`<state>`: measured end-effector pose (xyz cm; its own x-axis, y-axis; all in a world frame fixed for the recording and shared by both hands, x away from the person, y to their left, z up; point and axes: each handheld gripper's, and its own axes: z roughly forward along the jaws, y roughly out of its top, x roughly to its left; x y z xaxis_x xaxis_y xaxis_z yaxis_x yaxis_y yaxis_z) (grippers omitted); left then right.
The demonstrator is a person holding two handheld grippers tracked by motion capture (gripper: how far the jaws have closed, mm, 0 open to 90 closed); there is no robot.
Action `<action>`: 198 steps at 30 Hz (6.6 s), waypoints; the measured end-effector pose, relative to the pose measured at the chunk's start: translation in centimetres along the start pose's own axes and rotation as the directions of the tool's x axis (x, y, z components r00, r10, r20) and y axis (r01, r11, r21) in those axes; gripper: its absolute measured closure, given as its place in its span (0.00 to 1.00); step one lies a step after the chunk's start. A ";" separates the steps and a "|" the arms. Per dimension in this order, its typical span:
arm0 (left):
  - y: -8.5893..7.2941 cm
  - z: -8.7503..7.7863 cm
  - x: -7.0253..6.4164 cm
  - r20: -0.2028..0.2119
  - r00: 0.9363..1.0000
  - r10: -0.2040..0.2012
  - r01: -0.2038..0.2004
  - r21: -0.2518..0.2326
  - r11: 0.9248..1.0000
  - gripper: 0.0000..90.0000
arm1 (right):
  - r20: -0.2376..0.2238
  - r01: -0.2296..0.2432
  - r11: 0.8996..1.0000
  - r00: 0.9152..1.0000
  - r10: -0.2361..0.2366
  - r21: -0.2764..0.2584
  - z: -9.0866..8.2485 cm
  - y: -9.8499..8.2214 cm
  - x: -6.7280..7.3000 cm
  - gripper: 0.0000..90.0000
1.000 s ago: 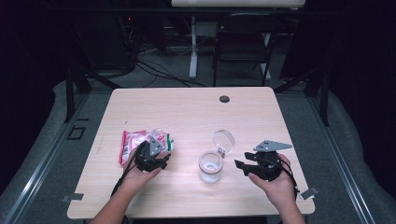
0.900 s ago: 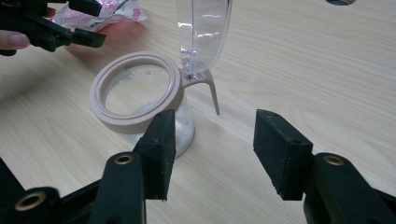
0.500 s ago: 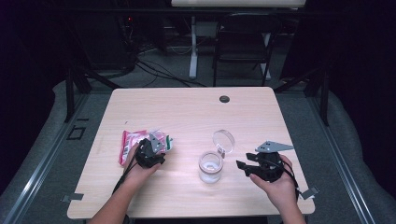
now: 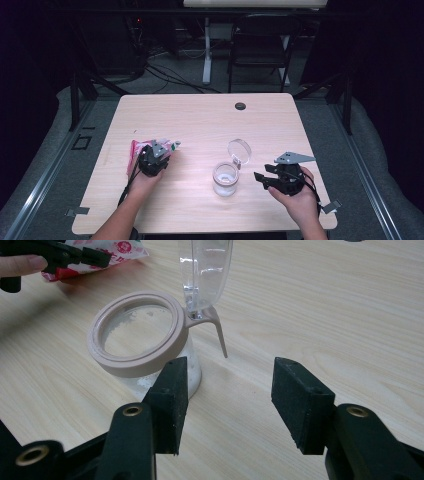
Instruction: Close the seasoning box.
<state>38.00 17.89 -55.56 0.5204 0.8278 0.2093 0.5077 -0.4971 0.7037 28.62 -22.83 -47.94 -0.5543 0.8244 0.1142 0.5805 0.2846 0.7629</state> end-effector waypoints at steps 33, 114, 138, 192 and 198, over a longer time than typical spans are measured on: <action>-0.2 -2.6 3.1 0.049 0.983 -0.174 0.177 -0.067 0.982 0.97 | 0.004 -0.007 1.000 1.000 0.007 0.002 0.0 -0.1 -0.2 0.54; 5.4 -9.5 9.4 0.069 0.981 -0.183 0.191 -0.155 0.969 1.00 | 0.008 -0.048 0.999 0.999 0.048 -0.010 0.2 -0.3 -1.0 0.54; 9.5 -9.7 1.8 0.259 0.965 0.025 0.025 -0.189 0.982 1.00 | 0.028 0.012 1.000 1.000 -0.013 0.020 0.0 -0.1 -0.8 0.58; 2.2 -9.0 -5.8 0.460 0.887 0.047 0.059 -0.214 0.975 0.95 | -0.294 0.250 0.968 0.925 -0.239 -0.001 5.4 6.7 7.8 0.78; 2.2 -8.9 -6.1 0.462 0.886 0.035 0.071 -0.210 0.975 0.95 | -0.292 0.284 0.959 0.918 -0.268 0.012 7.1 6.7 8.4 0.78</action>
<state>29.85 14.08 -49.25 0.7963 0.5960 -0.1037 0.3877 -0.3712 0.8437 32.10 -10.53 -46.34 -0.8387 0.5376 0.0863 0.4065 0.5128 0.7561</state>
